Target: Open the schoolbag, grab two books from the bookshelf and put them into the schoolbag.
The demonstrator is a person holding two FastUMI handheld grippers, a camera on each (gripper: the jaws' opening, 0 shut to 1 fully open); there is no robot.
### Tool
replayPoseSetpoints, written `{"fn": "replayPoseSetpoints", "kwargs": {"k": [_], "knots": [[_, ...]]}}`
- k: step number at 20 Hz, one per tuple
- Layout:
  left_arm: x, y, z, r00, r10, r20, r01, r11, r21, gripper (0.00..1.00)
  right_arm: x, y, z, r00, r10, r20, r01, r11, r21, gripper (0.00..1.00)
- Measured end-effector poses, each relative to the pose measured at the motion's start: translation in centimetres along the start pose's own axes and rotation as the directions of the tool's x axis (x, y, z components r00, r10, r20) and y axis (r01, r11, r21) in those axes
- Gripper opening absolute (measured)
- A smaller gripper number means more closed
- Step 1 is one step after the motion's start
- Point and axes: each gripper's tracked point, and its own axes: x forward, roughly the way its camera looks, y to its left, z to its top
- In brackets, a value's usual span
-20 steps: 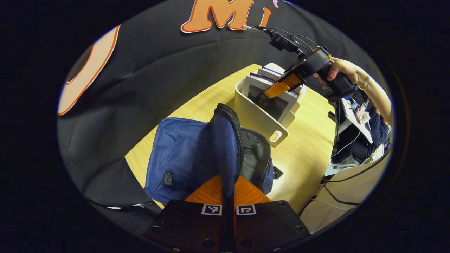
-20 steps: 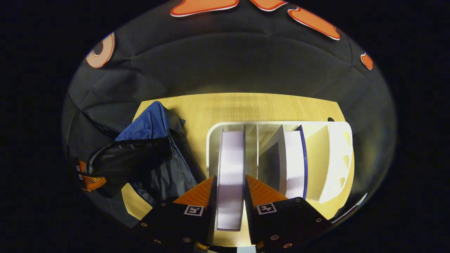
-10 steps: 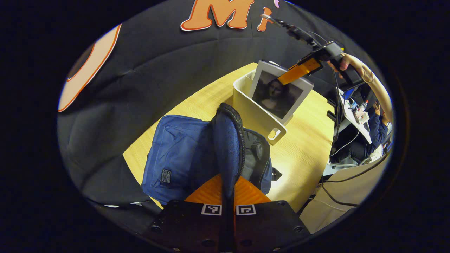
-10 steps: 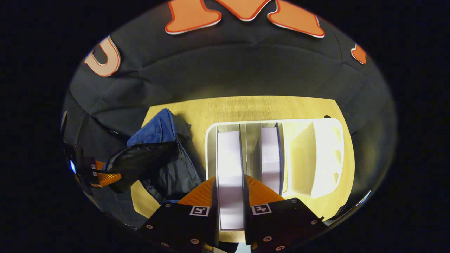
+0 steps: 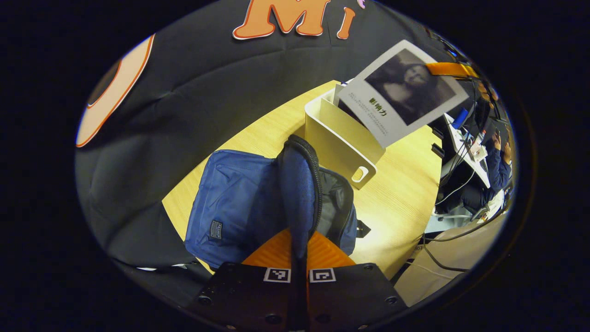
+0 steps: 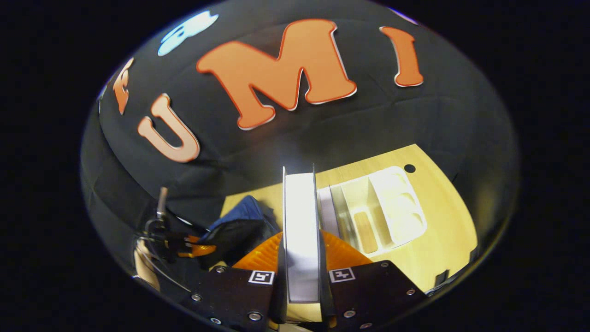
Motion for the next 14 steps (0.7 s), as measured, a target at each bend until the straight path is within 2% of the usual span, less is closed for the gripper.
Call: {"fn": "replayPoseSetpoints", "kwargs": {"k": [2, 5, 8, 9, 11, 14], "knots": [[0.1, -0.3, 0.0, 1.000, 0.012, -0.001, -0.012, 1.000, 0.005, 0.01, -0.6, 1.4, -2.5, 0.996, 0.085, 0.039, -0.089, 0.989, 0.121, 0.29], [-0.2, -0.4, -0.1, 0.999, 0.034, -0.001, -0.034, 0.999, 0.013, 0.01, 0.4, 2.3, -6.8, 0.988, 0.127, 0.086, -0.144, 0.959, 0.246, 0.28], [-0.5, -0.2, 0.1, 0.998, 0.055, -0.003, -0.055, 0.998, 0.017, 0.01, 2.1, 4.1, -11.0, 0.971, 0.200, 0.133, -0.237, 0.881, 0.410, 0.28], [-0.7, -0.1, 0.3, 0.998, 0.064, -0.004, -0.064, 0.998, 0.025, 0.00, 3.6, 4.8, -12.8, 0.969, 0.212, 0.126, -0.246, 0.862, 0.444, 0.28], [-1.3, 0.3, 0.4, 0.996, 0.090, -0.004, -0.089, 0.995, 0.043, 0.00, 5.7, 5.6, -15.7, 0.974, 0.189, 0.122, -0.224, 0.860, 0.458, 0.28], [-2.2, 0.7, 0.4, 0.993, 0.115, -0.005, -0.114, 0.991, 0.065, 0.01, 7.8, 6.7, -16.0, 0.956, 0.186, 0.227, -0.276, 0.830, 0.484, 0.28]]}}
